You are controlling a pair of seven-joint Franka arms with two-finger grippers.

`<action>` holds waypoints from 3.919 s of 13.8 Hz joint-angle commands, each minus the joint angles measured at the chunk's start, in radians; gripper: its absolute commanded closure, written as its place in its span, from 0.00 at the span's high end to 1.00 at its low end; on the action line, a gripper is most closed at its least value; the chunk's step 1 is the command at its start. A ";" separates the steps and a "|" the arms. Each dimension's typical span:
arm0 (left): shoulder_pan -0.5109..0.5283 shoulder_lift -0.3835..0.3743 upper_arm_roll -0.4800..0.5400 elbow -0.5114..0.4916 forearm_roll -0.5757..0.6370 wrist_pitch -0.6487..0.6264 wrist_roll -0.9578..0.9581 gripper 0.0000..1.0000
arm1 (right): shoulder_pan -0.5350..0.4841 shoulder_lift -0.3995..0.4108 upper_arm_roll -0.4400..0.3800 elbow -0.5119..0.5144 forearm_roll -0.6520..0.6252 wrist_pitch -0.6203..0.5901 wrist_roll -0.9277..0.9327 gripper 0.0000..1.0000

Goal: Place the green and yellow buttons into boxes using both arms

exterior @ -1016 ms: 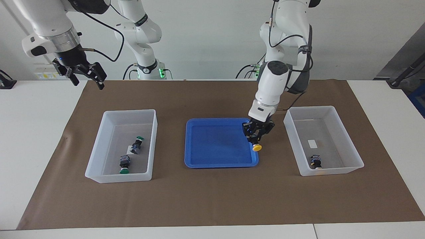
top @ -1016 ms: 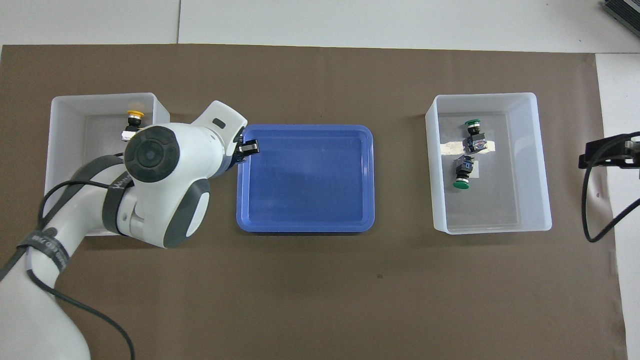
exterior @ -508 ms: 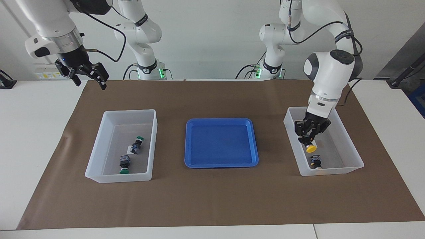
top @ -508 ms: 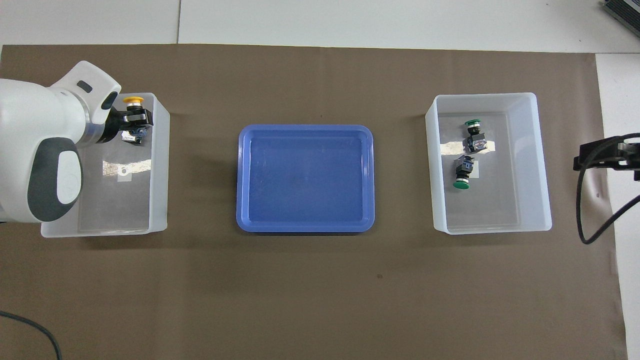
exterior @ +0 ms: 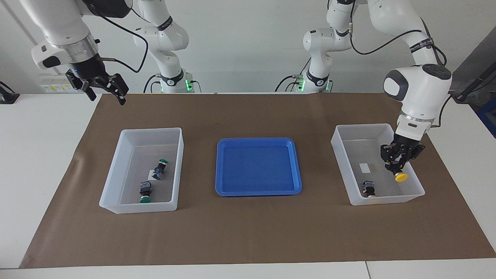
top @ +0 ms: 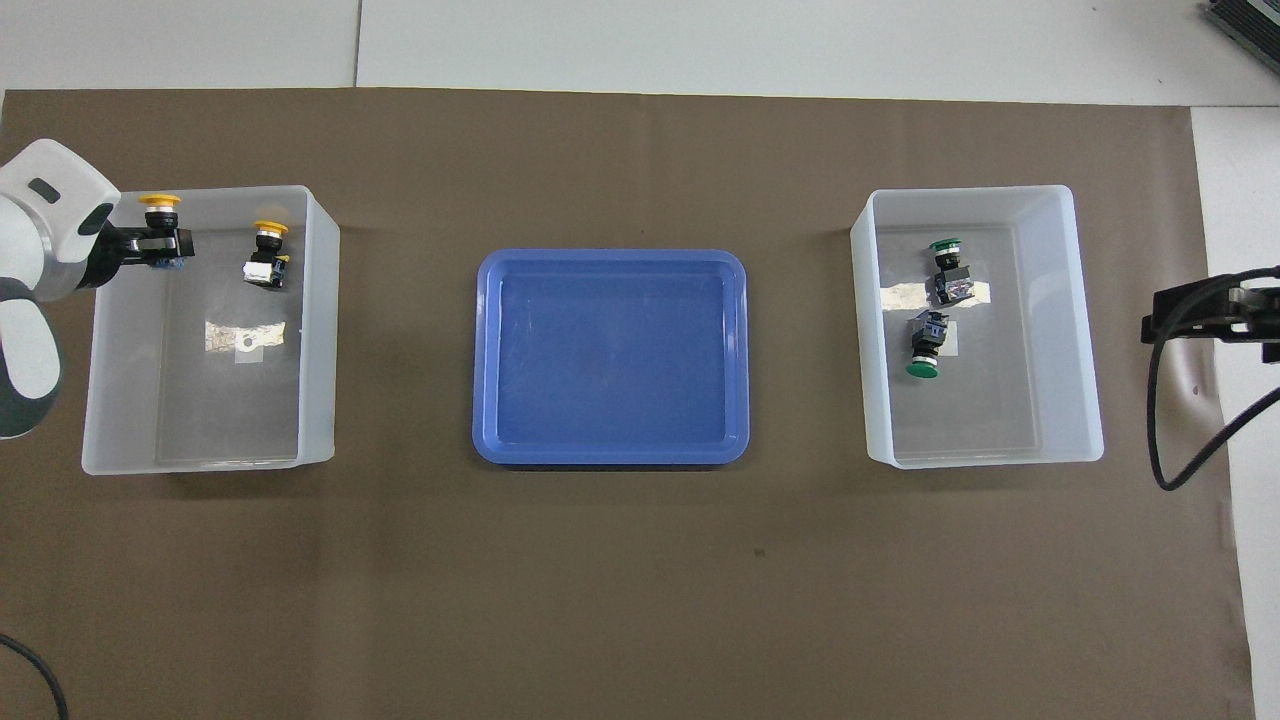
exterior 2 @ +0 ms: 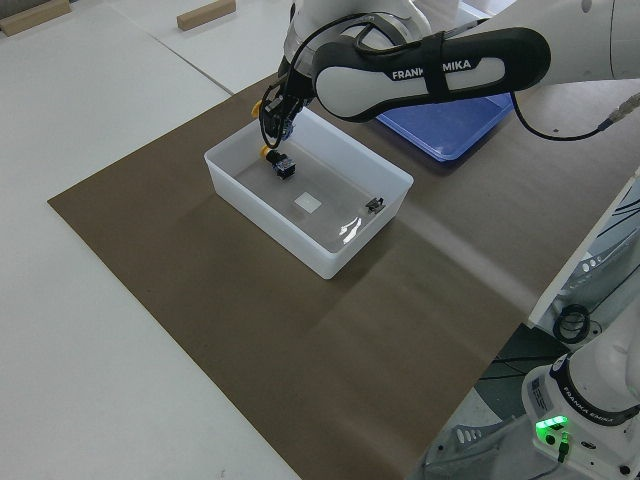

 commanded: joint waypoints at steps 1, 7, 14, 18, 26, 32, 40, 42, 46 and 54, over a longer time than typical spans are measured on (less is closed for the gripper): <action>0.026 0.073 -0.013 -0.007 0.013 0.127 0.018 0.00 | -0.001 -0.021 0.000 -0.019 0.010 -0.004 -0.021 1.00; 0.027 0.149 -0.019 0.001 0.009 0.162 0.036 0.00 | -0.001 -0.021 0.000 -0.019 0.010 -0.004 -0.021 1.00; 0.019 0.181 -0.019 0.000 0.008 0.271 0.035 1.00 | -0.001 -0.021 0.000 -0.019 0.010 -0.004 -0.021 1.00; 0.020 0.147 -0.018 0.004 0.008 0.229 0.035 1.00 | -0.001 -0.021 0.000 -0.019 0.010 -0.004 -0.021 1.00; -0.099 -0.115 -0.013 -0.026 0.009 -0.201 0.001 1.00 | -0.001 -0.021 0.000 -0.019 0.010 -0.004 -0.021 1.00; -0.168 -0.253 -0.019 0.031 0.036 -0.460 -0.061 1.00 | -0.001 -0.021 0.000 -0.019 0.010 -0.004 -0.021 1.00; -0.113 -0.187 -0.009 0.363 0.033 -0.807 0.039 1.00 | -0.001 -0.021 0.000 -0.019 0.010 -0.004 -0.021 1.00; -0.096 -0.221 -0.009 0.322 0.032 -0.859 0.042 1.00 | -0.001 -0.021 0.000 -0.019 0.010 -0.004 -0.021 1.00; -0.093 -0.243 -0.007 0.285 0.032 -0.867 0.029 1.00 | -0.001 -0.021 0.000 -0.019 0.010 -0.004 -0.021 1.00; -0.065 -0.243 -0.007 0.285 0.031 -0.858 0.039 1.00 | -0.001 -0.021 0.000 -0.019 0.010 -0.004 -0.021 1.00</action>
